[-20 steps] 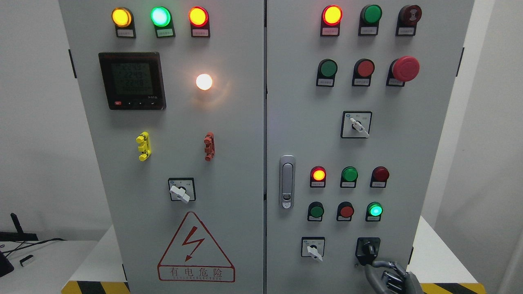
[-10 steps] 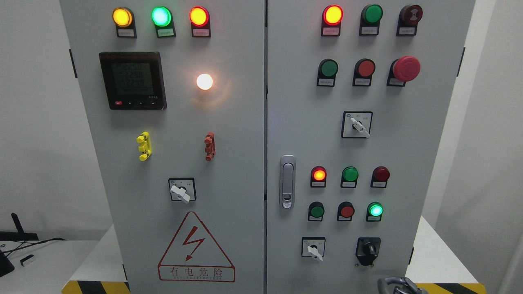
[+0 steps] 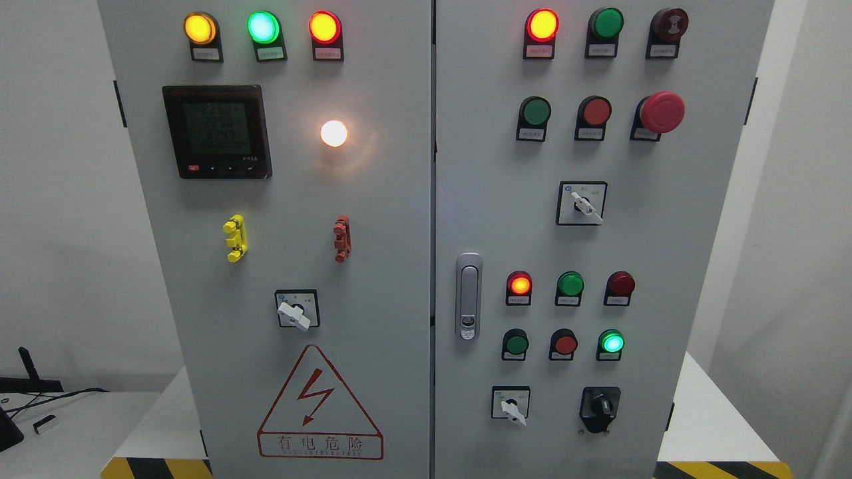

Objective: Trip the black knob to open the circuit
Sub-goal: 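Release the knob and lower the right hand away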

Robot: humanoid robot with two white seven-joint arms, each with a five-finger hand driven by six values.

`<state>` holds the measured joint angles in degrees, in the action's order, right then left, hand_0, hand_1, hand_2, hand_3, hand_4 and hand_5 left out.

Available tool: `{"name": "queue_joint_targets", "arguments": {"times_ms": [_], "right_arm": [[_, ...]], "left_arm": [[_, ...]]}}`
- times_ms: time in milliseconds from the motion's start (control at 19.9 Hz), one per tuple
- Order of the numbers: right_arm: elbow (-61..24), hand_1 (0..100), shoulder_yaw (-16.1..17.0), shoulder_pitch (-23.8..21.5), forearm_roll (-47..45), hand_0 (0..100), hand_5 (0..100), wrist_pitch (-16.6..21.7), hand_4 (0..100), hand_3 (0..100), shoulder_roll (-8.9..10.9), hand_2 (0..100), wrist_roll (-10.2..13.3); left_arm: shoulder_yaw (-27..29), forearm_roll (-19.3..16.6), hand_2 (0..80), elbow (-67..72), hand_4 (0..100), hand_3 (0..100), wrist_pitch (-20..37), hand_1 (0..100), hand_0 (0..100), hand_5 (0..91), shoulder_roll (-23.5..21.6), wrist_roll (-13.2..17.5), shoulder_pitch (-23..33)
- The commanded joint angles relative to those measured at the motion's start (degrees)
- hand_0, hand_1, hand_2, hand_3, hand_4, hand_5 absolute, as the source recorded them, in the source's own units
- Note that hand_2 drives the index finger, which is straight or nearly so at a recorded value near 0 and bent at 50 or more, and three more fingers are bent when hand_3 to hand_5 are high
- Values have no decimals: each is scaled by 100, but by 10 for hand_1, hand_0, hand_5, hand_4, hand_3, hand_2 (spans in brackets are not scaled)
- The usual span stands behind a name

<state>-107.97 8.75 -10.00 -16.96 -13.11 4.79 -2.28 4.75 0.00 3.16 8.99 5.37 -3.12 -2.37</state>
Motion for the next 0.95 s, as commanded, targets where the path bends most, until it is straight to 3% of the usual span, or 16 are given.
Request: {"name": "queue_joint_targets", "arguments": {"times_ms": [0, 452, 903], "right_arm": [[-734, 48, 400, -634, -185, 0, 238, 72, 230, 296, 180, 194, -98], [-1103, 0, 488, -1065, -439, 0, 232, 72, 230, 288, 154, 184, -229], [-1103, 0, 479, -1056, -475, 0, 197, 54, 184, 228, 83, 140, -212]], "left_arm": [[0, -176, 0, 0, 0, 0, -2, 389, 120, 0, -1, -4, 0], [0, -176, 0, 0, 0, 0, -2, 389, 120, 0, -1, -4, 0], [0, -176, 0, 0, 0, 0, -2, 389, 120, 0, 7, -4, 0]]}}
